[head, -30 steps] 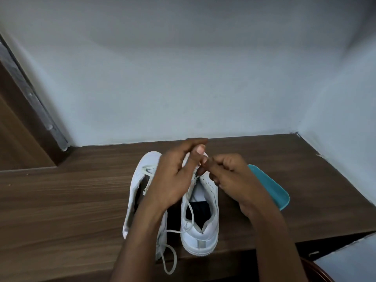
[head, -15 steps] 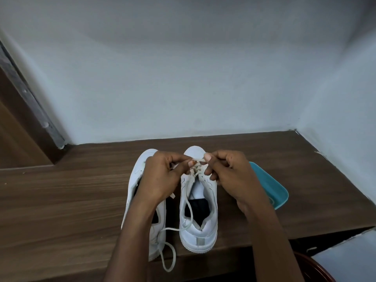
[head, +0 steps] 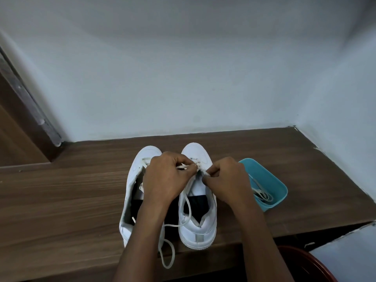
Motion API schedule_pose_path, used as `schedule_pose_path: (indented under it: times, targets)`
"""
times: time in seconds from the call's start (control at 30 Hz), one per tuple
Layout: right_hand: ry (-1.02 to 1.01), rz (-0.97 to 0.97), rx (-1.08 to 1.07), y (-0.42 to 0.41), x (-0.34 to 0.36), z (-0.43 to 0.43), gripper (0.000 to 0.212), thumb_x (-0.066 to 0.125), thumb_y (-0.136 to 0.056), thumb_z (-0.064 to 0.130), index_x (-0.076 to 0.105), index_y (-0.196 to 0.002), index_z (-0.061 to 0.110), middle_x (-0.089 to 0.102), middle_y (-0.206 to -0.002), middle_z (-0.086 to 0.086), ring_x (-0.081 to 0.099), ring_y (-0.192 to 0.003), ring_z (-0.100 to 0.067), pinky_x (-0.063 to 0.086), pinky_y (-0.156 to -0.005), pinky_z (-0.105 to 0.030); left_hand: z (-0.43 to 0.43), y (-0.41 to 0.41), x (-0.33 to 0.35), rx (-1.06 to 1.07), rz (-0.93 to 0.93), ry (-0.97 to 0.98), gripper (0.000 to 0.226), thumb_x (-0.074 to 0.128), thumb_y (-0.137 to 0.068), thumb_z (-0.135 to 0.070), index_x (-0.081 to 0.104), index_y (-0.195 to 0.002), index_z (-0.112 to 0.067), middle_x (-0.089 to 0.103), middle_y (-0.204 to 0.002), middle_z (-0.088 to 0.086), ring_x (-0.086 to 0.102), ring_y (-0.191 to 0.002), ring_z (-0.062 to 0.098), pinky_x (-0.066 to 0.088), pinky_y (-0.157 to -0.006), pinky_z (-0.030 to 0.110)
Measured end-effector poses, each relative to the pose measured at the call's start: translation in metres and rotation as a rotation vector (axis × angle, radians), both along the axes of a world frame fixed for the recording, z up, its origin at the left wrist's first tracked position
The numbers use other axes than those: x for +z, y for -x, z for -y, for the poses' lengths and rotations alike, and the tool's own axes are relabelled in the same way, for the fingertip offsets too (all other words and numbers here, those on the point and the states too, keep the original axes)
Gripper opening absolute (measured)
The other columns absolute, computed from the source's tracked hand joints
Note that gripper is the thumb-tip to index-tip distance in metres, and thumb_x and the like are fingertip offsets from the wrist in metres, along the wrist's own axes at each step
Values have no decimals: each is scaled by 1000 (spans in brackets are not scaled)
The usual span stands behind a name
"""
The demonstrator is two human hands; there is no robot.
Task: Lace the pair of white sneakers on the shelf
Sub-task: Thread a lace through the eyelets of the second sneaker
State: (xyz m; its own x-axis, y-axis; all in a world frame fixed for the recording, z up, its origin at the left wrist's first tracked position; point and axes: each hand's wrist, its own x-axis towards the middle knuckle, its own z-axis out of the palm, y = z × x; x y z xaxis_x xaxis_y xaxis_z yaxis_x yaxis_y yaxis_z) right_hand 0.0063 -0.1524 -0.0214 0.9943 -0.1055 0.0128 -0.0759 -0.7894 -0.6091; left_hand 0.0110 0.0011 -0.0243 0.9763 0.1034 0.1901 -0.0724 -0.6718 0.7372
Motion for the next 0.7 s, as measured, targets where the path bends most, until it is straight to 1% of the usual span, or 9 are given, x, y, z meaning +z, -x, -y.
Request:
schedule_pose_path:
  times: [0.07, 0.13, 0.2, 0.3, 0.4, 0.53, 0.63, 0.7]
  targets:
    - [-144, -31, -36, -3, -9, 7, 9, 78, -78, 25, 81, -83, 18, 75, -74, -2, 71, -75, -21, 60, -73, -39, 2, 0, -2, 12, -26, -67, 5, 74, -78, -42, 78, -80, -39, 73, -83, -17, 67, -77, 8, 55, -67, 32]
    - [-353, -90, -70, -5, -16, 12, 10, 81, -73, 21, 80, -82, 17, 76, -73, -3, 74, -71, -22, 63, -71, -44, 5, 1, -3, 11, -33, -103, 4, 74, -77, -40, 77, -77, -37, 69, -83, -14, 64, -78, 9, 52, -65, 30]
    - [-509, -130, -103, -5, -19, 17, 8, 82, -73, 12, 80, -80, 13, 76, -75, -7, 75, -72, -24, 64, -69, -44, 10, 2, -7, 14, -17, -97, 2, 73, -75, -39, 75, -73, -37, 65, -83, -13, 63, -78, 10, 52, -65, 30]
    - [-647, -176, -109, -4, -18, 19, 7, 79, -79, -1, 78, -85, 3, 76, -80, -15, 76, -78, -28, 64, -70, -44, 15, 3, -11, 45, 1, -71, 4, 72, -69, -40, 72, -69, -35, 63, -83, -12, 62, -77, 10, 53, -66, 34]
    - [-707, -211, -114, -4, -17, 20, 8, 77, -80, -4, 76, -87, 0, 76, -84, -17, 76, -80, -28, 64, -71, -43, 16, 1, -10, 74, -2, -62, 9, 73, -68, -37, 66, -63, -33, 64, -82, -12, 62, -76, 11, 52, -65, 32]
    - [-740, -227, -108, -5, -18, 21, 8, 76, -81, -5, 75, -88, 0, 76, -86, -17, 76, -80, -27, 64, -69, -40, 15, -1, -13, 75, 5, -37, 7, 71, -68, -36, 68, -65, -30, 66, -79, -13, 62, -73, 9, 51, -64, 30]
    - [-751, -229, -107, -5, -18, 22, 8, 76, -82, -5, 75, -89, -1, 76, -86, -17, 76, -80, -27, 64, -70, -40, 16, 0, -15, 48, 10, -29, 6, 71, -68, -36, 67, -65, -32, 67, -78, -13, 62, -72, 7, 51, -63, 30]
    - [-763, -229, -104, -5, -18, 22, 7, 77, -82, -4, 75, -88, -1, 76, -86, -17, 76, -81, -28, 64, -71, -41, 16, -1, -17, 38, 12, 0, 7, 73, -70, -33, 67, -65, -32, 66, -72, -14, 62, -68, 5, 50, -61, 29]
